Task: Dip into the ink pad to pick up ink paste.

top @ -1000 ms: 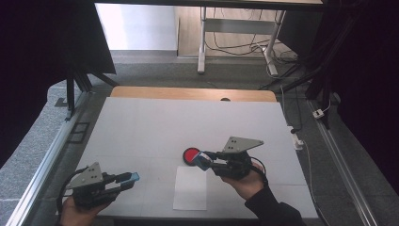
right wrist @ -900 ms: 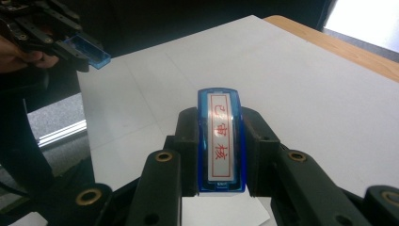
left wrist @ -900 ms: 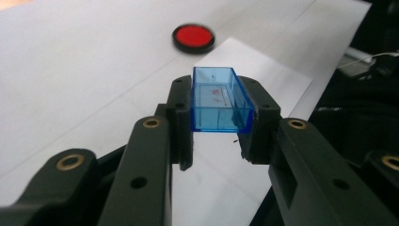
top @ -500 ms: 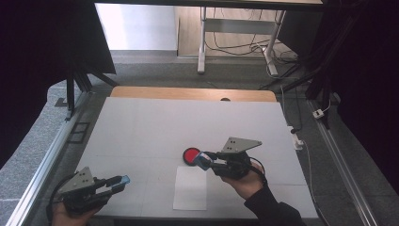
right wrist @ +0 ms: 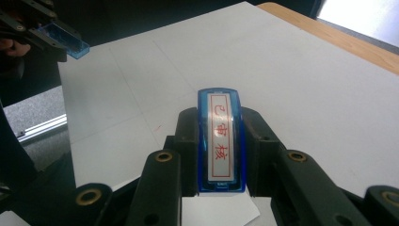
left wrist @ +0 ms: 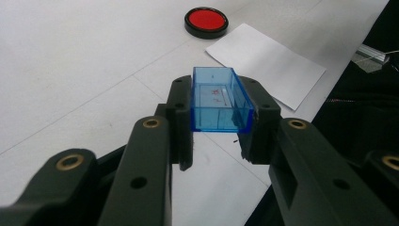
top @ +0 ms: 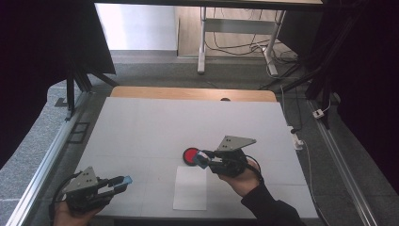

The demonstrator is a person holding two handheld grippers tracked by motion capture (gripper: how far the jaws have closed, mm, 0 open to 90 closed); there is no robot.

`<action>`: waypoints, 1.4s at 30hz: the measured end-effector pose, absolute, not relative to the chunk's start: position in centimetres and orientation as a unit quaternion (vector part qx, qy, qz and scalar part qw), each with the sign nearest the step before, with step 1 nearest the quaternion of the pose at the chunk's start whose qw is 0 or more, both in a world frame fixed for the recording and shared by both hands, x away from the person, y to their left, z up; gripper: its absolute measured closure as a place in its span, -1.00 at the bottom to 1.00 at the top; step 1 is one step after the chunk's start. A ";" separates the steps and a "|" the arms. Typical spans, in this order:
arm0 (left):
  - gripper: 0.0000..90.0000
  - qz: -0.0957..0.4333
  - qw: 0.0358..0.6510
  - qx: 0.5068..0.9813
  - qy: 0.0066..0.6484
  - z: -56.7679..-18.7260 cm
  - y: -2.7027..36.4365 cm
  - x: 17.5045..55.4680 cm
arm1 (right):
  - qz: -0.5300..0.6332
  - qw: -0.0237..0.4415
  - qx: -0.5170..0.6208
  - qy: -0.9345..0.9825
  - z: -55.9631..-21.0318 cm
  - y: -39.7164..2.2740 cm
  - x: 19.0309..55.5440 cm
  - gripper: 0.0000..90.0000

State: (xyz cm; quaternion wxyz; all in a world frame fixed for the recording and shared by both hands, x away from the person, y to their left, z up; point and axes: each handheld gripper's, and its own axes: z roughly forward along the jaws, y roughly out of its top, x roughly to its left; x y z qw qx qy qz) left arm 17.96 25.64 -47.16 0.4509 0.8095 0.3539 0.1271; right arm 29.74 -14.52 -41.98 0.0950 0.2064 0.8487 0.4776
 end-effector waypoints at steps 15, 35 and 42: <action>0.51 0.123 0.454 0.809 0.353 -47.1 25.6 18.0 | 0.461 0.105 0.222 0.853 -42.7 -12.9 31.9 0.58; 0.51 0.118 0.457 0.808 0.353 -47.1 25.5 18.1 | 0.420 0.128 0.234 0.868 -43.9 -11.2 34.5 0.58; 0.51 0.117 0.456 0.808 0.353 -47.1 25.5 18.1 | 0.399 0.133 0.233 0.877 -44.5 -10.4 35.2 0.58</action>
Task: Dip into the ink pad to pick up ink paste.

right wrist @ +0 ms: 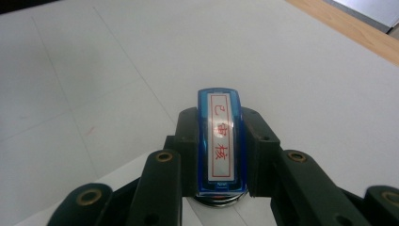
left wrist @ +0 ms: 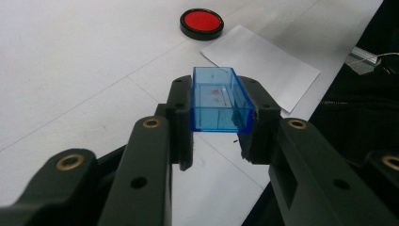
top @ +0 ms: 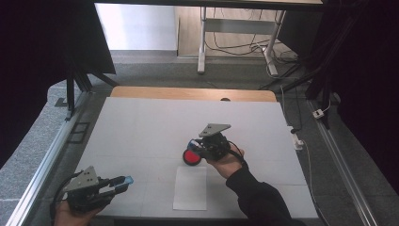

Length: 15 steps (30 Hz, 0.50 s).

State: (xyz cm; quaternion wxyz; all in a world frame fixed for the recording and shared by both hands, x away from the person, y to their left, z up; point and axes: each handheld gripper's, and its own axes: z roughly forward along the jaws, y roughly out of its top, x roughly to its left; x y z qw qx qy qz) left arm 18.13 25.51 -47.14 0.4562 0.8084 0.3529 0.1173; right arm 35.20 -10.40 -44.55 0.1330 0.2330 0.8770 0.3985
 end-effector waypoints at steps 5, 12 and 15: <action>0.51 0.117 0.456 0.808 0.354 -47.2 25.5 18.1 | 0.381 0.137 0.228 0.886 -45.3 -9.7 35.5 0.58; 0.51 0.116 0.456 0.808 0.353 -47.1 25.5 18.1 | 0.365 0.137 0.229 0.892 -46.4 -9.1 36.1 0.58; 0.51 0.116 0.457 0.808 0.353 -47.1 25.5 18.1 | 0.359 0.136 0.229 0.894 -46.8 -9.0 36.2 0.58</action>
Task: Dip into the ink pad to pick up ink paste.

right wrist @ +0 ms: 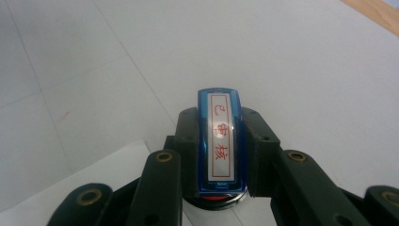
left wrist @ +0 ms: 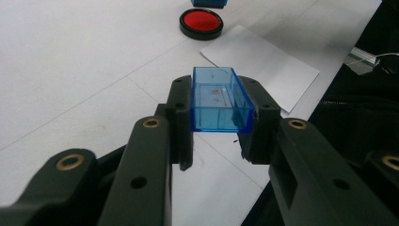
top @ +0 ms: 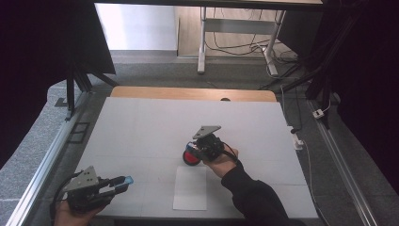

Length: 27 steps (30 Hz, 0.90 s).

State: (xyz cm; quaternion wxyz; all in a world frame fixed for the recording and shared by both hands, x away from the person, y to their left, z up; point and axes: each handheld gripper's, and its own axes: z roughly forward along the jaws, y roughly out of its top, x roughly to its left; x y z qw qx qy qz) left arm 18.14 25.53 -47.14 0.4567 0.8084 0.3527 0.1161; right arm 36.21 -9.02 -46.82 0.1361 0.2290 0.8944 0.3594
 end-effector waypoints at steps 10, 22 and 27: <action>0.51 0.115 0.456 0.809 0.352 -47.1 25.5 18.1 | 0.350 0.133 0.230 0.899 -48.1 -8.6 36.4 0.58; 0.51 0.116 0.455 0.810 0.352 -47.1 25.5 18.1 | 0.339 0.132 0.227 0.903 -48.7 -8.4 36.6 0.58; 0.51 0.116 0.455 0.810 0.352 -47.1 25.5 18.1 | 0.338 0.128 0.236 0.902 -48.8 -8.3 36.6 0.59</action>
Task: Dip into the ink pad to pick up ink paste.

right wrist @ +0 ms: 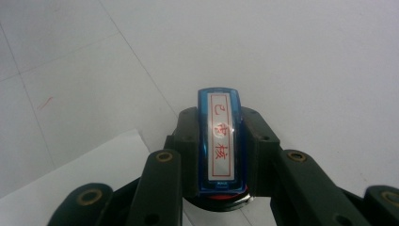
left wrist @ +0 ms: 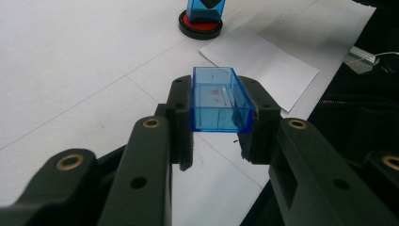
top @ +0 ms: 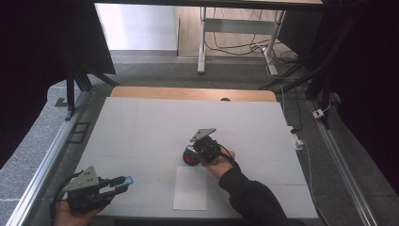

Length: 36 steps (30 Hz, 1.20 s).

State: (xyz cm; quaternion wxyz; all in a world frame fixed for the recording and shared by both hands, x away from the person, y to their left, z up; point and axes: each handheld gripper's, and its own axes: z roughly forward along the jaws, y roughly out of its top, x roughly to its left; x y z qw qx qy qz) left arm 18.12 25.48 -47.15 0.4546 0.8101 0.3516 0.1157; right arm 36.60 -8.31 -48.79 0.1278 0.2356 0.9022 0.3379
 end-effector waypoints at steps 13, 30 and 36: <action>0.51 0.116 0.455 0.810 0.351 -47.1 25.5 18.1 | 0.341 0.128 0.242 0.900 -48.9 -8.4 36.6 0.59; 0.51 0.116 0.455 0.810 0.352 -47.1 25.5 18.1 | 0.360 0.126 0.251 0.890 -47.5 -8.7 36.4 0.58; 0.51 0.115 0.455 0.809 0.353 -47.1 25.6 18.1 | 0.357 0.126 0.250 0.891 -47.6 -8.8 36.6 0.58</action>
